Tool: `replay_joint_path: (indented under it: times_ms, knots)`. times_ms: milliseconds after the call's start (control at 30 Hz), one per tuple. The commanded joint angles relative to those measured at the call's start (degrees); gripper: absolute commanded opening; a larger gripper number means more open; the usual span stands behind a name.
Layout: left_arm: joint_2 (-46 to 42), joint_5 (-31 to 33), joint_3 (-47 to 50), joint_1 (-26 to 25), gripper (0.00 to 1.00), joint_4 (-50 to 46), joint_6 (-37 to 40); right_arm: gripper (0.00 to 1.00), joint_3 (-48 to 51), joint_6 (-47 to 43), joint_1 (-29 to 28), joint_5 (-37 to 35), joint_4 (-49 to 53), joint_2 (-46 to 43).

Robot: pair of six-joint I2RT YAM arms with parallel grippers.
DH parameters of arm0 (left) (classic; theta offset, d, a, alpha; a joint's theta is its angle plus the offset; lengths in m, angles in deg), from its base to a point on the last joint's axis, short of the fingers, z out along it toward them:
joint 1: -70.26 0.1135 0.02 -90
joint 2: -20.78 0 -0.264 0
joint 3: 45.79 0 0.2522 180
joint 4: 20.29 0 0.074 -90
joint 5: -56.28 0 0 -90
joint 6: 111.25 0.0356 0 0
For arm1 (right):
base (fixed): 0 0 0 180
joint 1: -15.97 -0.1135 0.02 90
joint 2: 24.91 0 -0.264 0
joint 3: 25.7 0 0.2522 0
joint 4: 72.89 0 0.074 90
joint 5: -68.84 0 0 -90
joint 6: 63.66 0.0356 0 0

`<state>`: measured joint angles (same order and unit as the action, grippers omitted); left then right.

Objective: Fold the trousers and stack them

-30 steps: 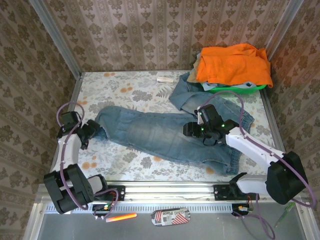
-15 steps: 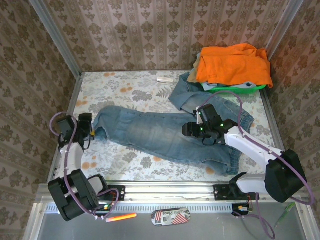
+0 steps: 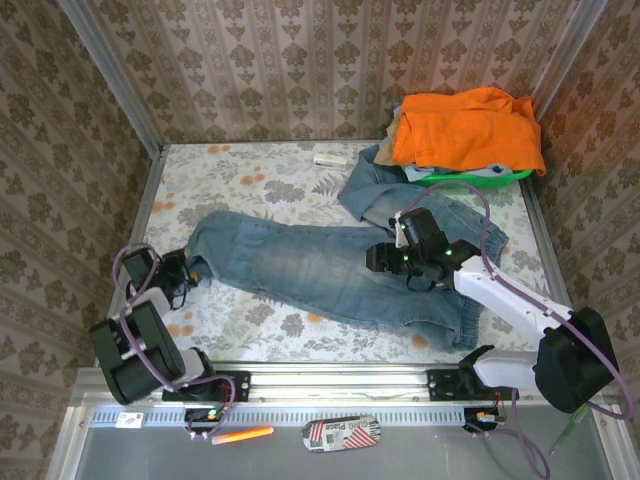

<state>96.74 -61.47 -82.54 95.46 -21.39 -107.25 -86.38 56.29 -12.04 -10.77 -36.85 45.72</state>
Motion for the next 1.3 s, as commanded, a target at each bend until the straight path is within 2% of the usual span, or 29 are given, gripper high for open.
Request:
replay_joint_path:
  times_ms: [0,67,100,167,267,400,500,567,633,700,833,900,967,1000,1067,1100,1167,1267]
  knots:
    - [4.78,-6.61,-2.24,0.21,0.49,10.96,-1.63,0.64,1.51,-0.08,-0.08,0.57,0.43,-1.28]
    - [4.89,-7.40,-1.34,0.04,0.44,13.65,-3.21,0.64,1.86,-0.07,-0.06,0.69,0.40,-1.50]
    - [3.99,-7.22,-1.11,0.12,0.37,12.89,-3.08,0.63,2.06,0.18,-0.03,0.91,0.10,-1.61]
    - [1.23,-5.97,-1.42,0.12,0.16,8.43,-1.26,0.63,2.34,0.54,-0.07,1.34,-0.29,-1.64]
    - [-3.46,-4.96,-4.96,0.54,0.00,-1.07,4.56,0.62,2.45,0.66,-0.03,1.61,-0.33,-1.72]
    - [-8.55,-0.75,-16.22,0.28,0.00,-18.29,19.06,0.61,2.66,0.45,-0.03,1.43,-0.57,-1.99]
    - [-7.11,-0.82,-27.17,-1.90,0.00,-27.03,32.62,0.62,2.97,0.60,-0.03,1.47,-1.30,-1.87]
    - [-5.62,3.66,-34.39,-4.52,0.00,-35.82,40.97,0.61,3.01,0.66,-0.03,1.86,-1.63,-1.40]
    - [-5.51,8.69,-36.86,-7.11,0.00,-40.61,45.89,0.62,2.89,0.72,-0.03,2.51,-1.87,-1.03]
    - [-7.41,9.28,-31.80,-7.80,0.00,-39.26,45.28,0.61,2.87,0.89,-0.09,2.77,-2.09,-1.15]
    - [-16.09,8.14,-11.07,-8.49,0.00,-28.36,39.03,0.61,3.15,1.13,-0.09,3.23,-1.98,-1.95]
    - [-21.13,10.83,-3.42,-8.55,0.00,-28.97,38.99,0.61,2.84,0.81,-0.03,3.66,-1.06,-2.22]
    - [-25.18,11.74,0.10,-6.45,0.00,-32.99,39.64,0.61,2.62,0.46,-0.11,3.80,-0.02,-2.75]
    - [-27.46,12.10,0.94,-4.96,0.03,-36.22,39.40,0.62,2.54,0.30,-0.12,3.75,0.37,-3.07]
    - [-31.58,13.16,1.83,-2.32,0.46,-40.24,39.84,0.61,2.15,0.21,-0.17,3.63,1.19,-3.55]
    - [-33.32,14.18,1.36,-0.94,0.59,-42.30,39.90,0.62,2.01,0.24,-0.25,3.55,1.35,-3.81]
    - [-34.90,14.34,-0.33,1.37,0.99,-42.75,40.34,0.62,2.00,0.49,-0.42,3.34,1.41,-4.46]
    - [-32.08,9.53,-5.63,2.50,1.00,-41.76,40.86,0.62,2.00,0.90,-0.59,3.23,1.57,-5.28]
